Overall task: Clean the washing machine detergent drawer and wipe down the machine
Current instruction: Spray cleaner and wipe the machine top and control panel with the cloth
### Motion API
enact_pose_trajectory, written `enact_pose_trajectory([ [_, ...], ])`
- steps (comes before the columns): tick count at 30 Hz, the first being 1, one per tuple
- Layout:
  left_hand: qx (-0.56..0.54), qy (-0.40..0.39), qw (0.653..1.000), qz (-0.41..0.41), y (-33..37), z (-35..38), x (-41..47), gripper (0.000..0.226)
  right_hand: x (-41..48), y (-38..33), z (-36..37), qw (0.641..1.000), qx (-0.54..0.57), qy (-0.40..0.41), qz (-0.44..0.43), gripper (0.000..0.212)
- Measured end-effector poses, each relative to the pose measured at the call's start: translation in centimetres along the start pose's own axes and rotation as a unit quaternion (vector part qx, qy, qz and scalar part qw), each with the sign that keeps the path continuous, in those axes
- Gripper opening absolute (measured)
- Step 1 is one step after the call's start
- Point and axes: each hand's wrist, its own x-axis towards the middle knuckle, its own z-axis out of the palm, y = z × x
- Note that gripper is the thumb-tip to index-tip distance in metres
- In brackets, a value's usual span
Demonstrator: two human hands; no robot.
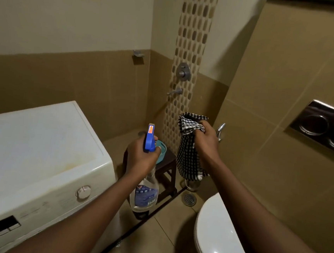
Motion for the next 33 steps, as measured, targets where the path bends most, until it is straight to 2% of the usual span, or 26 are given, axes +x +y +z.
enact_pose_trajectory([
  [5, 0.018, 0.014, 1.0, -0.011, 0.7, 1.9, 3.6, 0.024, 3.9, -0.2, -1.3, 0.999, -0.022, 0.018, -0.024, 0.039],
  [13, 0.075, 0.022, 0.993, -0.087, -1.7, 6.4, 10.0, 0.017, 13.1, 3.0, -1.1, 0.998, -0.044, -0.022, 0.05, 0.021],
  [16, 0.087, 0.026, 0.993, -0.081, -3.6, 7.5, 12.5, 0.028, 16.5, 3.8, -0.5, 0.997, -0.053, -0.031, 0.051, 0.018],
  [22, 0.07, 0.029, 0.995, -0.062, -8.4, 9.0, 17.7, 0.026, 22.2, 7.9, 2.5, 0.992, -0.104, -0.042, 0.062, 0.014],
  [25, 0.062, 0.026, 0.996, -0.05, -11.0, 10.1, 20.5, 0.024, 24.6, 10.8, 4.9, 0.988, -0.113, -0.058, 0.093, 0.021],
  [28, 0.049, 0.0, 0.998, -0.043, -13.9, 11.2, 23.7, 0.026, 27.1, 13.7, 7.7, 0.984, -0.103, -0.085, 0.122, 0.048],
  [31, 0.047, -0.04, 0.998, -0.032, -17.1, 12.3, 26.8, 0.038, 30.1, 16.4, 10.9, 0.98, -0.085, -0.115, 0.138, 0.074],
  [33, 0.055, -0.056, 0.997, -0.014, -19.1, 12.9, 28.7, 0.042, 31.8, 18.1, 13.2, 0.975, -0.112, -0.127, 0.144, 0.068],
])
